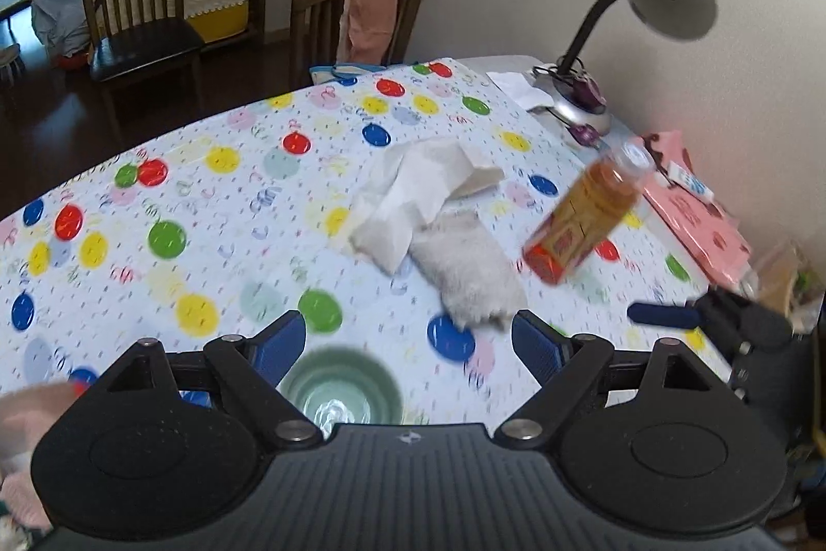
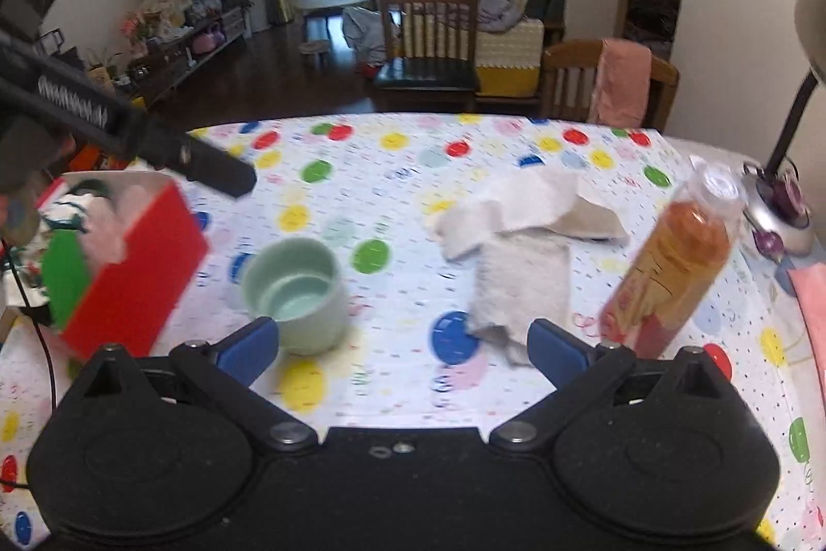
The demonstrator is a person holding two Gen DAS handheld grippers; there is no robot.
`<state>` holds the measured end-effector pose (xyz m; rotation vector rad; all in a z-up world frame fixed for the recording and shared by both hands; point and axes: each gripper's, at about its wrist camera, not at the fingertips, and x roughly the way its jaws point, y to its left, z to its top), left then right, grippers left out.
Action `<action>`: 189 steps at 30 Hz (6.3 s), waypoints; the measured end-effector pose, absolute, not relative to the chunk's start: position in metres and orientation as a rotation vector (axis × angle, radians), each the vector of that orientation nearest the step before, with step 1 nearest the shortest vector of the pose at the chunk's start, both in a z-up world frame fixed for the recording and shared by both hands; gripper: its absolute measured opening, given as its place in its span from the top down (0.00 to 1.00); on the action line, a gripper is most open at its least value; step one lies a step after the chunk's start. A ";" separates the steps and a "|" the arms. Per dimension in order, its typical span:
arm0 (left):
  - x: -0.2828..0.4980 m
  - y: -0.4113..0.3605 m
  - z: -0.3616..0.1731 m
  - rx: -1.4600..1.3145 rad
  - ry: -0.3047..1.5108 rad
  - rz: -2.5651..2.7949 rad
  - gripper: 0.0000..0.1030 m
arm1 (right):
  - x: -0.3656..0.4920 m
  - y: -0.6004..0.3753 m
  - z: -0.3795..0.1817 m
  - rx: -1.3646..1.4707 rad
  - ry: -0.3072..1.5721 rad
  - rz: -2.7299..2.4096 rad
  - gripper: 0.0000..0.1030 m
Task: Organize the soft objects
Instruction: 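Move both tools back over the table toward the white tissue and fluffy towel, then grasp the white tissue with the left tool while the right tool grasps the fluffy towel, then lift the tissue with the left tool while the right tool regrips and lifts the towel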
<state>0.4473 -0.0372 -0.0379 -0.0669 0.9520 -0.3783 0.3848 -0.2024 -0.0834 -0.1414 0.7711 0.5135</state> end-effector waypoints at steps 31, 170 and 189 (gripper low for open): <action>0.657 -0.144 -0.100 -0.285 1.157 -0.216 0.15 | 0.494 -0.206 -0.192 -0.140 0.868 0.438 0.02; 0.511 -0.162 -0.202 -0.050 1.231 -0.227 0.20 | 0.431 -0.277 -0.216 -0.184 0.970 0.446 0.18; 0.501 -0.158 -0.194 0.022 1.173 -0.143 0.91 | 0.422 -0.302 -0.211 -0.168 0.909 0.372 0.75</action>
